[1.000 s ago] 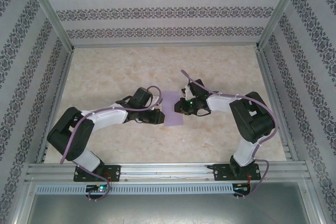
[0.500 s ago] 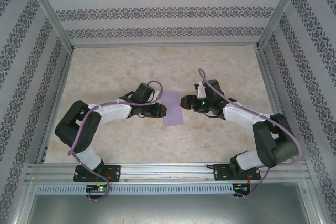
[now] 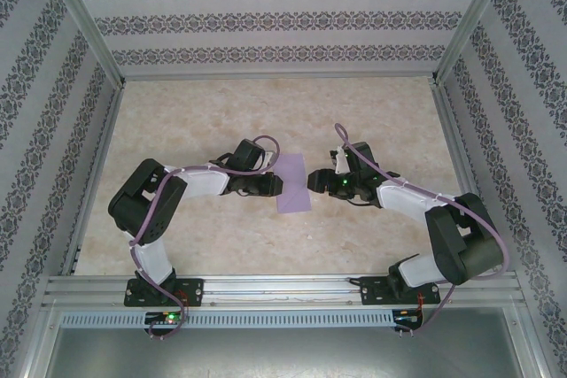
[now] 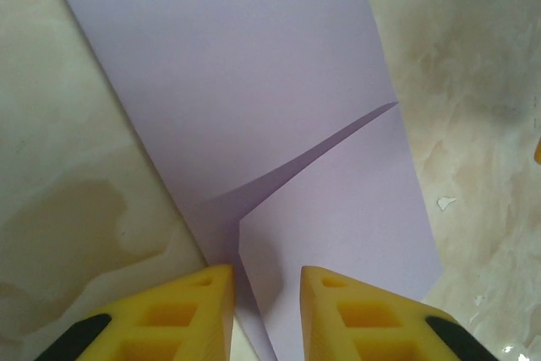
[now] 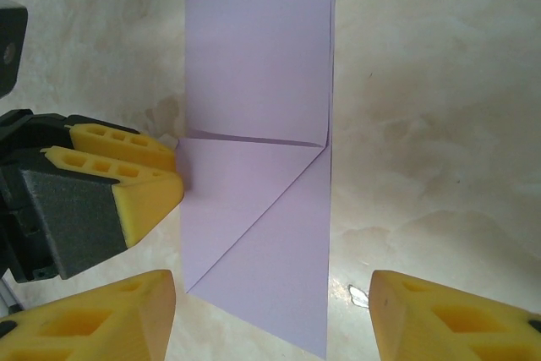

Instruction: Fold a paper plane with a square sheet of paper (fold left side to right side)

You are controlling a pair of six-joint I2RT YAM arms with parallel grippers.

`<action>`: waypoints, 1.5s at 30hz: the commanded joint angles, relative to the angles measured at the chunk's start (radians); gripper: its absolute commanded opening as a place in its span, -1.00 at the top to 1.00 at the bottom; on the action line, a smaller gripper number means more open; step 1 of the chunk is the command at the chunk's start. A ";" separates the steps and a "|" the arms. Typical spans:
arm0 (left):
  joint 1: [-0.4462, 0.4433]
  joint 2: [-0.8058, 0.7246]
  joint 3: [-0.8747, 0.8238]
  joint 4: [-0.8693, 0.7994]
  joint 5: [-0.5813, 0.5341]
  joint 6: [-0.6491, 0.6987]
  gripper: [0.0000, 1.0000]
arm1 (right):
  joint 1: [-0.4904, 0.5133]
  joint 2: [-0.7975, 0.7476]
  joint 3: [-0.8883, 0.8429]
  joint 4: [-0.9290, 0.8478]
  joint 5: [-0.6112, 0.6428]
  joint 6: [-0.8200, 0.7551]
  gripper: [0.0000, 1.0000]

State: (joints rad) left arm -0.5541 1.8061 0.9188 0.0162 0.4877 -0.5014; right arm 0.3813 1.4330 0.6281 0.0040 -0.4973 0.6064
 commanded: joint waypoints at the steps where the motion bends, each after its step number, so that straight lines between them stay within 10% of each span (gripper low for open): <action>1: 0.014 0.018 0.015 0.043 0.021 0.009 0.51 | -0.015 0.005 -0.010 0.022 -0.005 0.007 -0.22; 21: 0.014 -0.109 -0.114 0.235 -0.009 -0.052 0.97 | -0.013 0.049 -0.043 0.229 -0.120 0.101 -0.20; 45: 0.015 -0.120 -0.182 0.323 -0.045 -0.109 0.80 | 0.076 0.358 0.050 0.600 -0.172 0.265 0.07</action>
State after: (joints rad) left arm -0.5541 1.6730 0.7364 0.3069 0.4583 -0.5972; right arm 0.4431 1.7695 0.6487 0.5392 -0.6479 0.8623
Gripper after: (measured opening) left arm 0.089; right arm 0.467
